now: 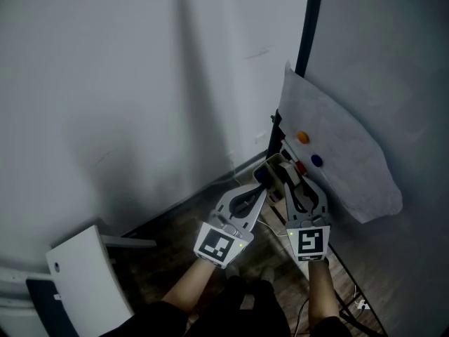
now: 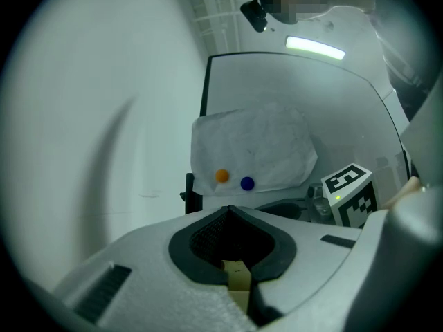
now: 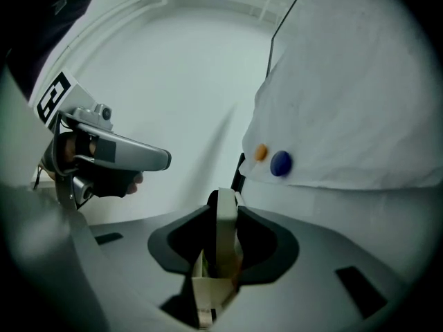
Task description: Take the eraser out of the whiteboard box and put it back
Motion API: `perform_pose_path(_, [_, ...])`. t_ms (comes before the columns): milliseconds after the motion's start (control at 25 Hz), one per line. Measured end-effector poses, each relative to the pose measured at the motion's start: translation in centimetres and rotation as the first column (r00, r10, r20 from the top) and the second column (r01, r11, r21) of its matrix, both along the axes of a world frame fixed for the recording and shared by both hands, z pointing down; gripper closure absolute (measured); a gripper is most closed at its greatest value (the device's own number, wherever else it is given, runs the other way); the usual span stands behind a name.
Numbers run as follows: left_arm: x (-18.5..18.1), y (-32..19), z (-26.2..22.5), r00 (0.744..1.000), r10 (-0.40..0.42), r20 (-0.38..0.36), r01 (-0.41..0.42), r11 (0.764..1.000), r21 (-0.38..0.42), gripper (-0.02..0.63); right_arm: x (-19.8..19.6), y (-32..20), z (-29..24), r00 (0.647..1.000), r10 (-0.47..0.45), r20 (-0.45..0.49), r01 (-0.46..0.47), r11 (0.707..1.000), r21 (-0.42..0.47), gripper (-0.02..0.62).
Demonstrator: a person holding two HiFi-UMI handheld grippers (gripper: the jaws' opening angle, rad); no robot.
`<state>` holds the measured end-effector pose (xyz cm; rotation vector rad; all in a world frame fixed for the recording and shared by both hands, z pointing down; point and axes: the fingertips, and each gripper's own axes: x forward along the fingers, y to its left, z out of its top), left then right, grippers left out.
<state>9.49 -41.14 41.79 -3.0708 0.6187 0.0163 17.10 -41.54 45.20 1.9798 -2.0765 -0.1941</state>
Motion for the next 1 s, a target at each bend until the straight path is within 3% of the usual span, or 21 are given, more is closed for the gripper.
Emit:
perform_pose_path(440, [-0.1, -0.5, 0.8, 1.000, -0.006, 0.008, 0.006, 1.000, -0.018, 0.601, 0.0, -0.6, 0.8, 0.997, -0.002, 0.077, 0.003, 1.000, -0.016, 0.436])
perform_pose_path(1000, [-0.4, -0.9, 0.7, 1.000, -0.021, 0.004, 0.021, 1.000, -0.007, 0.601, 0.2, -0.3, -0.6, 0.998, -0.001, 0.069, -0.001, 0.999, 0.032, 0.473])
